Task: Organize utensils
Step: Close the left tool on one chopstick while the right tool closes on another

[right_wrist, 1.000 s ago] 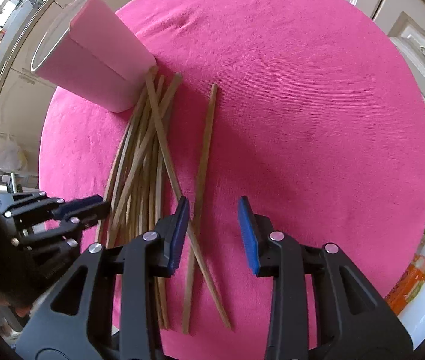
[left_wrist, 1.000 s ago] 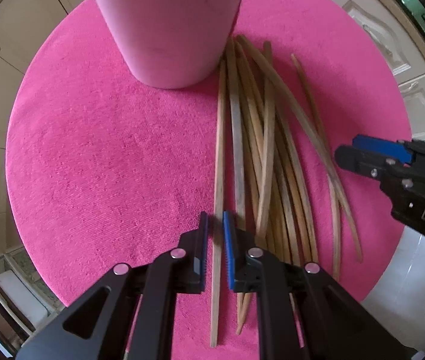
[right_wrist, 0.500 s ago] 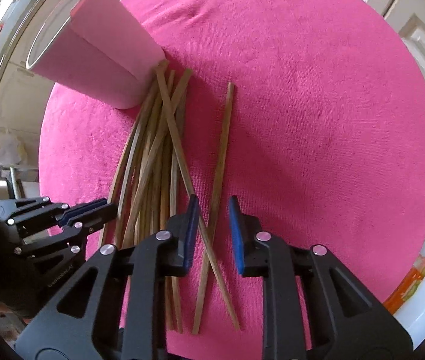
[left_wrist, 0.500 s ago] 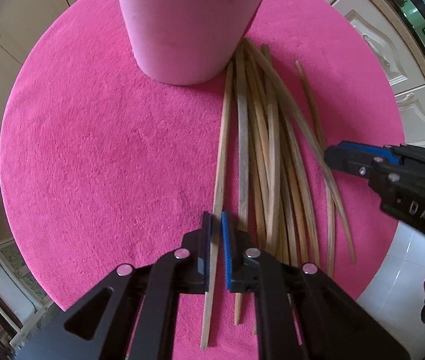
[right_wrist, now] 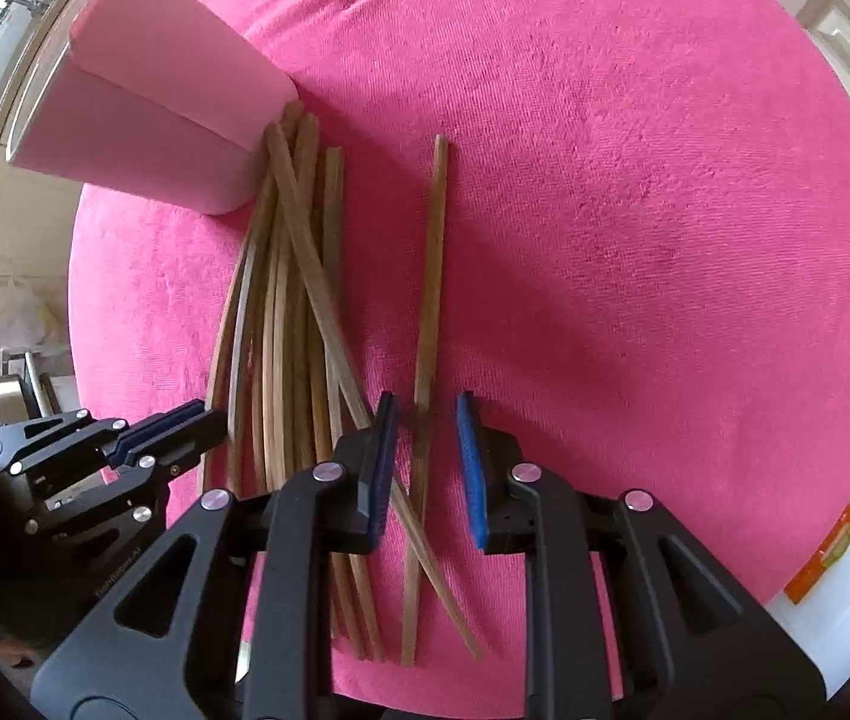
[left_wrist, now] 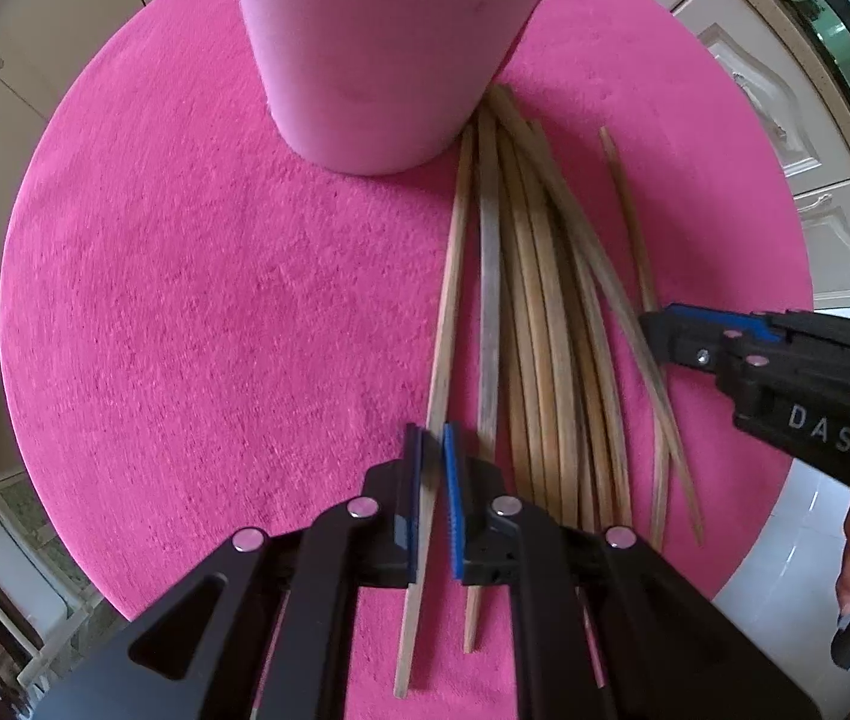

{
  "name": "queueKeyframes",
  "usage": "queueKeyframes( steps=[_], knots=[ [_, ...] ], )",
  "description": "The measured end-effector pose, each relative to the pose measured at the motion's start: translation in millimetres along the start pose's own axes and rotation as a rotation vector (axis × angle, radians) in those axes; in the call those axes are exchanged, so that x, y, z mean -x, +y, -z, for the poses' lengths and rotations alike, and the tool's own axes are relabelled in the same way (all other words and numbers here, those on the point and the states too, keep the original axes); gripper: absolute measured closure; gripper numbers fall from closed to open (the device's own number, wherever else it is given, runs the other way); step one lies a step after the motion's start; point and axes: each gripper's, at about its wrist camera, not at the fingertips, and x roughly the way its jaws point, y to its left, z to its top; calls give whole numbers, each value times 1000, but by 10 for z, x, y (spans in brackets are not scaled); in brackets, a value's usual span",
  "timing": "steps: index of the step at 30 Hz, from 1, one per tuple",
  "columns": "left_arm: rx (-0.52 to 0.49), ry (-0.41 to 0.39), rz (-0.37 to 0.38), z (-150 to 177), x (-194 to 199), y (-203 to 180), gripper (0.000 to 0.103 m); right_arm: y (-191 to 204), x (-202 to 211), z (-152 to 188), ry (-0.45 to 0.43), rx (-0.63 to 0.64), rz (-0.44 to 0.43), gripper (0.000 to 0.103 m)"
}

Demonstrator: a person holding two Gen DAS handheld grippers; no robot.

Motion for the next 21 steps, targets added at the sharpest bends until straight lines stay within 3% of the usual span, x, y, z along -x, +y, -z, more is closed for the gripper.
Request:
queueKeyframes(
  steps=[5, 16, 21],
  knots=[
    [2, -8, 1, -14, 9, -33, 95, 135, -60, -29, 0, 41, 61, 92],
    [22, -41, 21, 233, 74, 9, 96, -221, 64, -52, -28, -49, -29, 96],
    [18, -85, 39, 283, 181, 49, 96, -336, 204, -6, -113, -69, -50, 96]
  ],
)
